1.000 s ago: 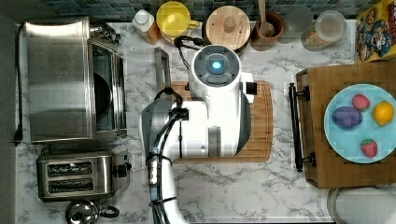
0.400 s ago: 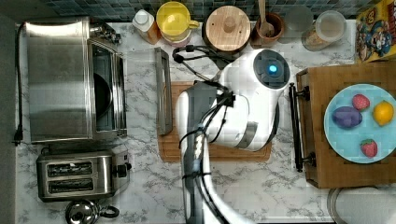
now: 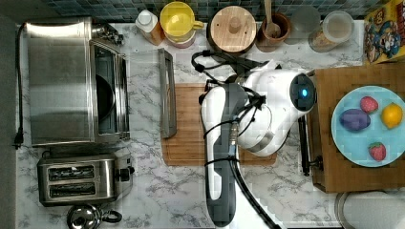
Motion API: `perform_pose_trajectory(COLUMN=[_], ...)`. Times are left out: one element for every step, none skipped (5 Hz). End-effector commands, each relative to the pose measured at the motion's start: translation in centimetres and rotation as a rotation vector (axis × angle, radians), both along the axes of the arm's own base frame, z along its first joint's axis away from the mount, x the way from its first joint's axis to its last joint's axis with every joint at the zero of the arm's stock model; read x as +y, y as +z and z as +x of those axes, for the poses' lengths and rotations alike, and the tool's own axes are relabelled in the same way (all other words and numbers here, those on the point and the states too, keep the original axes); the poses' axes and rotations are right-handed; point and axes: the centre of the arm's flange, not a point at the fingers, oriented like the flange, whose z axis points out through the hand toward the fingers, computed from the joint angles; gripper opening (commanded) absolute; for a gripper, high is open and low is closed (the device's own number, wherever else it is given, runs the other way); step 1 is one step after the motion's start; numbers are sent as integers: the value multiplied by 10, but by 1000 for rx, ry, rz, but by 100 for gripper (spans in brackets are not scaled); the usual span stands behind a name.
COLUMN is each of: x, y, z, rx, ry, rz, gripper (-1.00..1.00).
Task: Close the oven.
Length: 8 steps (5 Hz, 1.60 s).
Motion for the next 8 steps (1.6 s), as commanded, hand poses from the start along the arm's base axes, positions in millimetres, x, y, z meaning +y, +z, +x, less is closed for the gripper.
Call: perform_pose_trajectory(x=[27, 25, 35, 52, 59, 66, 79, 99], y=[-73, -94, -106, -112, -97, -89, -96, -100], z=[-12, -5, 5, 5, -1, 0, 1, 1], rx=[-84, -152, -155, -167, -227, -251, -247, -214], ry=[83, 46, 69, 90, 47, 10, 5, 28], rz=[96, 118, 113, 129, 151, 159, 152, 174], gripper=[-100, -100, -100, -100, -100, -100, -100, -100])
